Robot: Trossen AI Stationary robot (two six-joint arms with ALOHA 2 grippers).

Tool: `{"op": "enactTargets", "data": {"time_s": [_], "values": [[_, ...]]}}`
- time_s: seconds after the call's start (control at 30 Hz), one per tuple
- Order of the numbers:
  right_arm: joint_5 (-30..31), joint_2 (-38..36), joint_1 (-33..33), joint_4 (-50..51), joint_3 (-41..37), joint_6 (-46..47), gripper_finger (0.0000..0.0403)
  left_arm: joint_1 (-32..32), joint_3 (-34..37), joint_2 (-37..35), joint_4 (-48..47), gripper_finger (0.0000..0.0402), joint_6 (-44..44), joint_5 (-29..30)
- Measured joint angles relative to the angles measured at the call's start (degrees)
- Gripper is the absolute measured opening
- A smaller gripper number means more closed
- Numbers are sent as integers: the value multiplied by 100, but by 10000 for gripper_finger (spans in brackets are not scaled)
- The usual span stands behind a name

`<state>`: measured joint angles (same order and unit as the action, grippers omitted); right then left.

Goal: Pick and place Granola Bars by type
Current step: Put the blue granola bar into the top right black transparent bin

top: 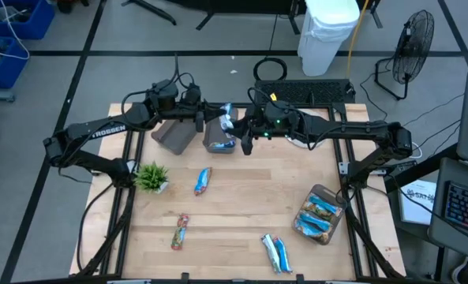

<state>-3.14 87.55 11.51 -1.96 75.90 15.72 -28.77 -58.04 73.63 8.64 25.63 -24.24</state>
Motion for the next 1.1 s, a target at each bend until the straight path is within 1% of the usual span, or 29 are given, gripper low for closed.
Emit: {"op": "enactTargets", "data": {"time_s": [0.07,0.13,0.23,0.33,0.4,0.6,0.77,0.83,0.97,1.1], "values": [[-3,0,7,0,0,-15,100,-1,0,0,-2,19,-3,25],[-32,0,7,0,0,-59,114,-2,0,0,-15,15,-114,27],[-352,-3,12,1,0,-232,131,-10,0,0,-69,9,-300,23],[-771,-82,58,11,1,-254,145,-49,0,0,-164,10,-302,-3],[-927,-146,99,17,11,-257,152,-55,0,-2,-225,9,-365,5],[-907,-495,302,670,9,-590,163,-58,0,-4,-331,8,-578,-45],[-894,-796,505,1482,11,-681,164,-68,2,27,-768,8,-882,-15],[-897,-927,543,1856,8,-761,163,-68,2,131,-934,8,-1020,-21],[-904,-1144,555,2269,7,-940,163,-67,1,353,-1185,8,-1332,49],[-927,-1323,450,2408,5,-947,162,-93,2,720,-1573,8,-1694,196]]}}
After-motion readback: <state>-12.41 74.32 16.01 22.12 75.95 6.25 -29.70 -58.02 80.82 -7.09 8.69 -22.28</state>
